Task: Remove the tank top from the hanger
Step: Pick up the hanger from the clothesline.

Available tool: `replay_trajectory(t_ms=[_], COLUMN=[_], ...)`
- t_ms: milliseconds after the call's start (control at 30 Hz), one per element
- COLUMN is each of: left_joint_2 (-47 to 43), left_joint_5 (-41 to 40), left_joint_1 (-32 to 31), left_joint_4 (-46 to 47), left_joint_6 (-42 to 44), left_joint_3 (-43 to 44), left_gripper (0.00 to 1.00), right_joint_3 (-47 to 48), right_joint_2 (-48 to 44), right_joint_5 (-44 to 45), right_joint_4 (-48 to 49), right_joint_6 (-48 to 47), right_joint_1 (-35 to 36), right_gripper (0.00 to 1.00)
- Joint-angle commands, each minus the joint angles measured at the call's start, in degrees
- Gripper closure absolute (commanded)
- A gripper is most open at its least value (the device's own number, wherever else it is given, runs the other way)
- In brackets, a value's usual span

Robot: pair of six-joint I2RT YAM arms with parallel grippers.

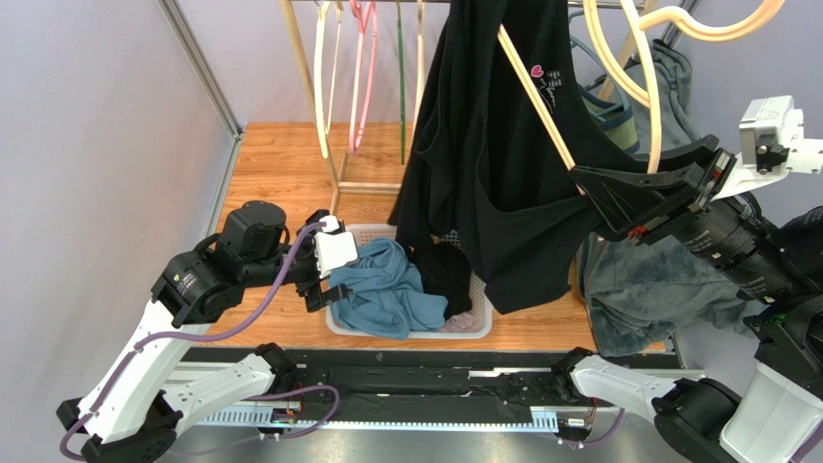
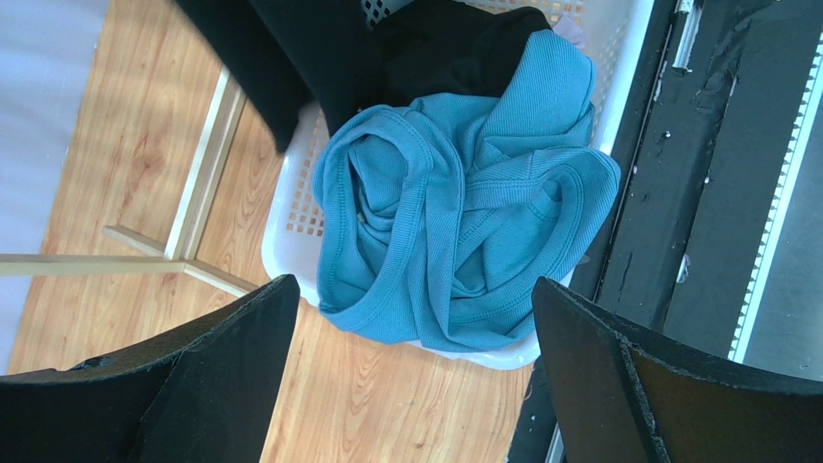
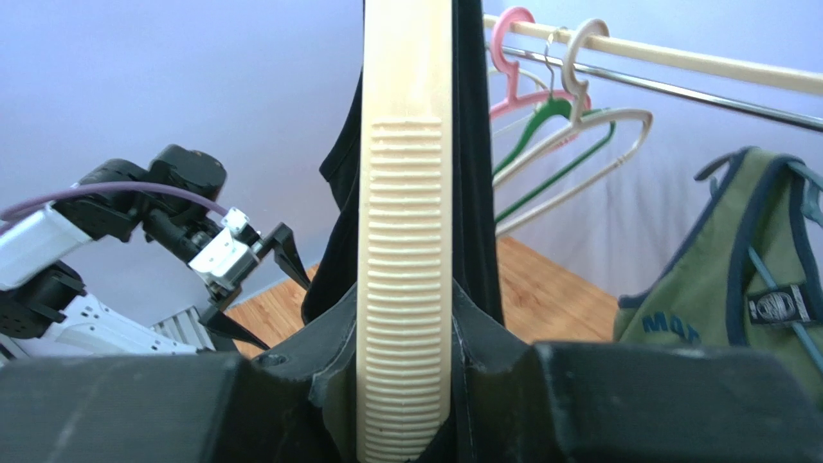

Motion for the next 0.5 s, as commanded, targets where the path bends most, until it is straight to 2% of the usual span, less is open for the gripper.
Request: replay_trajectory(t_ms=[0, 300, 467], left_joint_2=[-0.57, -1.44, -1.36], left_joint_5=[1.16, 1.78, 2.65], left_joint_1=[0.23, 0.85, 1.03], left_joint_4=[1.48, 1.13, 1.13], left_joint_6=[-1.2, -1.2, -1.37], left_joint_3=[0.09, -0.44, -0.27], left_gripper=[0.01, 0.01, 0.01], right_joint_3=[4.21, 8.52, 9.93], right_joint_2=[1.92, 5.8, 7.38], right_joint_5=[-4.35, -8.57, -9.1], right_joint_4=[13.07, 22.81, 23.62], right_joint_6=[2.47, 7.13, 8.28], right_joint_1=[0.29, 0.29, 0.21], right_gripper=[1.0, 1.0, 1.0])
